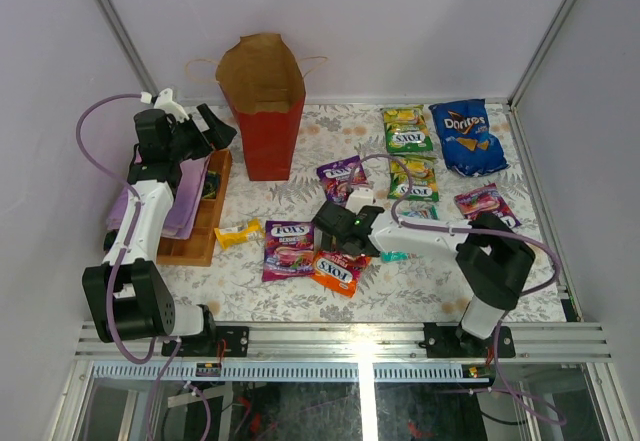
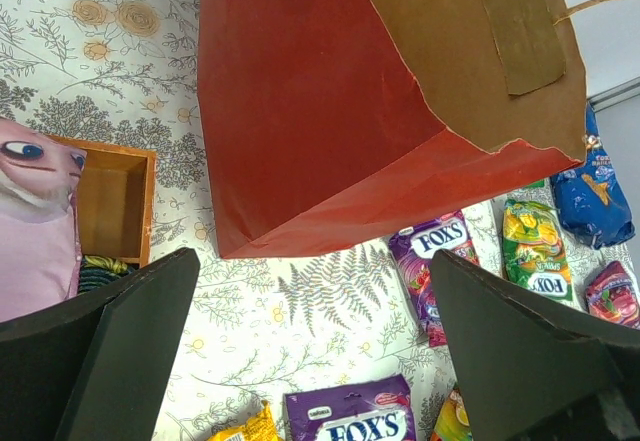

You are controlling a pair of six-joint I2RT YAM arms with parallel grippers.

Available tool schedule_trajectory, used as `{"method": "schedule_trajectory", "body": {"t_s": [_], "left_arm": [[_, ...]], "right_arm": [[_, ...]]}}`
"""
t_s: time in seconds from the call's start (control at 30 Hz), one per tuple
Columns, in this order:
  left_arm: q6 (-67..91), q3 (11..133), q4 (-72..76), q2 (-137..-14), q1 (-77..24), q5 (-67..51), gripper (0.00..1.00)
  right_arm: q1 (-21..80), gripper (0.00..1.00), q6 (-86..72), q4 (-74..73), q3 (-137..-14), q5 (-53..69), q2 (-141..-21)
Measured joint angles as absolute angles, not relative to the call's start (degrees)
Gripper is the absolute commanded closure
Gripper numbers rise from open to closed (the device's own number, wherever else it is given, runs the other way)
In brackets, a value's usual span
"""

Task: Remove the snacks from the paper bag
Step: Adjust the snack at the center of the board.

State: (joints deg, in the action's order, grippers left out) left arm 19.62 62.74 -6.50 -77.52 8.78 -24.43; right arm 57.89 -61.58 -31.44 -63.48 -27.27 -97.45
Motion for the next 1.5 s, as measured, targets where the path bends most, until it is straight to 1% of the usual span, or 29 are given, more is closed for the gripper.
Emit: {"method": "schedule_trajectory", "body": {"t_s": [0.2,0.37,0.5,0.7,0.83,0.97,1.13,1.2,1.27,1.37,1.43,1.5], "left_arm": [[19.46,62.74,-6.52,-77.52,8.78,-24.43,0.00],[19.33,62.74,-6.68,-77.52,8.78,-24.40,0.00],[19.27,62.74,-7.03,-77.52,8.78,-24.40,0.00],[19.18,62.74,-7.22,-77.52,8.78,-24.43,0.00],[19.18,62.74,-7.33,-77.52,8.78,-24.45,0.00],[19.20,62.74,-7.33,-77.52,8.78,-24.45,0.00],[19.25,62.39,-7.20,-77.25,8.78,-24.36,0.00],[19.29,61.80,-7.03,-76.73,8.78,-24.38,0.00],[19.55,61.21,-6.92,-76.05,8.78,-24.43,0.00],[19.68,61.01,-6.72,-75.44,8.86,-24.43,0.00],[19.73,60.95,-6.63,-75.11,9.13,-24.38,0.00],[19.77,60.86,-6.44,-74.76,9.45,-24.21,0.00]], "right_arm": [[57.49,0.01,-60.71,-29.85,-64.73,-25.58,-103.13],[57.34,0.01,-53.47,-27.79,-66.32,-23.92,-104.44],[57.30,0.01,-42.70,-23.35,-65.41,-21.12,-104.05],[55.83,0.01,-20.73,-20.01,-65.23,-10.74,-103.81],[52.95,0.01,-13.74,-20.12,-65.30,-6.07,-103.77],[48.99,0.01,-11.35,-20.23,-64.23,-5.04,-101.97],[47.37,0.01,-10.70,-18.17,-63.75,-3.11,-94.48],[47.48,0.08,-11.18,-13.54,-63.88,1.02,-90.74],[47.51,0.20,-12.45,-9.30,-65.47,5.48,-89.84],[47.59,0.33,-15.68,-3.49,-72.64,12.67,-95.42],[47.64,0.37,-18.44,0.78,-79.13,17.28,-102.74],[47.64,0.38,-20.56,3.05,-82.96,20.23,-108.77]]}}
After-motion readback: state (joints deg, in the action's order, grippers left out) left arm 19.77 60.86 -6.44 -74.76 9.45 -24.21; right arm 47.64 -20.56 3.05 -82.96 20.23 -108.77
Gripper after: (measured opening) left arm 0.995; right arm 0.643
